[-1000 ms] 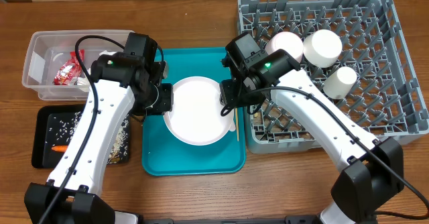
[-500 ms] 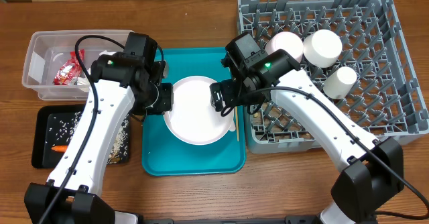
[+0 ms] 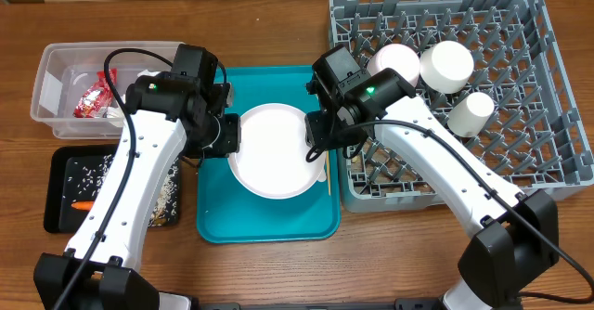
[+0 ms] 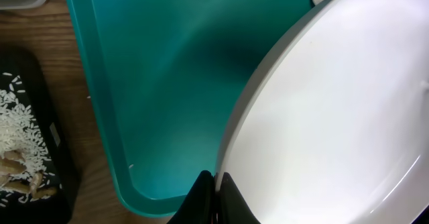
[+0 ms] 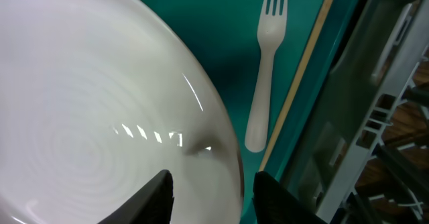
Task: Sort waste into correct bins and load items into the dishwasher
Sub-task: 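Grip the plate's right rim with the right gripper, tilting it up, then release the left gripper and carry the plate right over the rack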
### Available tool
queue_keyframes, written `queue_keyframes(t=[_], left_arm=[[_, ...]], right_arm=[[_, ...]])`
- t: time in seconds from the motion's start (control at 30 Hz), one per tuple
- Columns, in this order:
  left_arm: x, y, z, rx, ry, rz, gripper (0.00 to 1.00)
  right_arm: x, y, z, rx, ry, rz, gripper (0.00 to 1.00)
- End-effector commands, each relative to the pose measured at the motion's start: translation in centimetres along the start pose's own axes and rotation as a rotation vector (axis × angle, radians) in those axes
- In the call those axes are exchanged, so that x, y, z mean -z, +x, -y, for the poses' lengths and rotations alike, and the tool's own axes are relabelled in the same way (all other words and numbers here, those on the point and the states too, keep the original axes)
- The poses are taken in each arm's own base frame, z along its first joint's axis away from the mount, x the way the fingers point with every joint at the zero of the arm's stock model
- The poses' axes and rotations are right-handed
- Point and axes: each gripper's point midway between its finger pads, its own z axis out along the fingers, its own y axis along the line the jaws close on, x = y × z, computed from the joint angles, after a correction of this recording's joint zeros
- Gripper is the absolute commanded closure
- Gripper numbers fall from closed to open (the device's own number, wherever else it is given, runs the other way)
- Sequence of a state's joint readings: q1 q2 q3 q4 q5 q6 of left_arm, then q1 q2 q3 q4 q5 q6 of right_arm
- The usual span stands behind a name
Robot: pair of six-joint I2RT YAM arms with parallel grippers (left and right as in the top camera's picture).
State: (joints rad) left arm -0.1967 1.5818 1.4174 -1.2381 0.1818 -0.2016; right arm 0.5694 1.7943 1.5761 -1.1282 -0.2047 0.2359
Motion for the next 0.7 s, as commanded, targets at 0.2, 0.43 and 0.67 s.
queue_keyframes(t=[0.2,0.43,0.67], left_arm=[[1.18,-0.61,0.87,-0.036,0.032,0.045,0.96],[1.21,-0.67,0.72,-0.031,0.032,0.046,0.96],[1.22,-0.76,0.78,-0.031,0.036,0.049,0.96]], right_arm=[[-0.25,0.26,0.27,-0.005,0.007,-0.012,0.65],[-0.25,0.58,0.37,-0.008,0.011,-0.025,0.71],[-1.24,1.10,0.78,-0.012,0.015,-0.037,0.71]])
